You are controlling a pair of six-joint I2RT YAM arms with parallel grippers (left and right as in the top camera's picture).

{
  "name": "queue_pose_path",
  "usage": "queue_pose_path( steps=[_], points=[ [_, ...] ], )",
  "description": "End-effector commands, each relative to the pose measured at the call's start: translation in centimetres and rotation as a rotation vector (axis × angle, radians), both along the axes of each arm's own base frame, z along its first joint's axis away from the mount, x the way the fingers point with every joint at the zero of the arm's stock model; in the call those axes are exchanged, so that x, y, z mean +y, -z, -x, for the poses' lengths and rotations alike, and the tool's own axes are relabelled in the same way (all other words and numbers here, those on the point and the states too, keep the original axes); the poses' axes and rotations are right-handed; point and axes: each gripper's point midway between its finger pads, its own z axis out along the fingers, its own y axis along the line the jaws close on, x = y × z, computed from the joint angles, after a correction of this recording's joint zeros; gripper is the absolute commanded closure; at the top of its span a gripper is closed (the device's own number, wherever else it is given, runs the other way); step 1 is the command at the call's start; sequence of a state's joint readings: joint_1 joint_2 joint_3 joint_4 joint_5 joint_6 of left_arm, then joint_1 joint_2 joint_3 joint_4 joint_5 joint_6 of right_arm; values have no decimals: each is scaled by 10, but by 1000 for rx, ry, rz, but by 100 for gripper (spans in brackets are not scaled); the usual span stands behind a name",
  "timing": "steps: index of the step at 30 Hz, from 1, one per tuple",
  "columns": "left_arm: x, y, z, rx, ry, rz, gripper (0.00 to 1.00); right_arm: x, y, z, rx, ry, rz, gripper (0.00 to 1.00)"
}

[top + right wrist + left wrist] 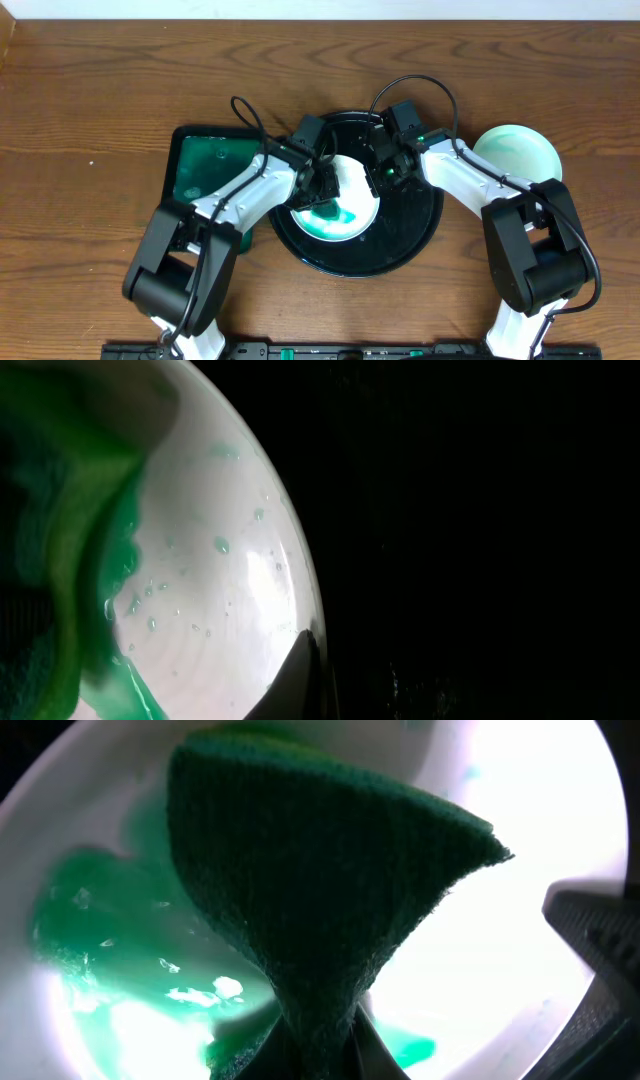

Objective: Clean dirty plates on tray and stack at the side
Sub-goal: 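Scrub the white plate with the sponge in the left gripper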

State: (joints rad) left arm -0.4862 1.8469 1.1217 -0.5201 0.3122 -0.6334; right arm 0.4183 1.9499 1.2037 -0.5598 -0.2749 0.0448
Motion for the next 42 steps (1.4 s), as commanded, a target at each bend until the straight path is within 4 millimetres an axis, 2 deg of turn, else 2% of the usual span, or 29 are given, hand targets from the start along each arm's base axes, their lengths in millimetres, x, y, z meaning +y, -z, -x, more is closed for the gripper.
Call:
queue_pose_path(
  steps=[1,4,6,8,11,13,16,20,23,30,36,42],
  points=[
    [18,7,-9,23,-83,-99,93,-5,5,0,6,7,28,99],
    [64,4,-9,18,-131,-327,93,-5,5,0,6,7,28,99],
    [88,2,-8,14,-127,-435,93,-5,5,0,5,6,28,99],
    [102,1,-7,12,-97,-503,93,-5,5,0,5,7,29,99],
    [104,3,-10,-3,-66,-512,93,-6,5,-1,2,9,35,99],
    [90,7,-14,-11,-38,-447,93,-6,5,-1,2,9,35,99],
    [43,16,-18,5,28,-209,93,-6,5,-1,3,9,35,99],
    [-20,26,-11,75,99,106,93,-6,5,0,4,9,36,99],
    [-51,32,-2,126,145,250,93,-6,5,0,4,9,36,99],
    [-78,31,15,150,216,322,93,-6,5,-1,2,10,38,99],
    [-89,24,31,209,245,376,93,-7,5,-1,2,10,40,99],
    [-80,24,48,303,223,356,93,-7,5,-1,1,11,41,99]
  ],
)
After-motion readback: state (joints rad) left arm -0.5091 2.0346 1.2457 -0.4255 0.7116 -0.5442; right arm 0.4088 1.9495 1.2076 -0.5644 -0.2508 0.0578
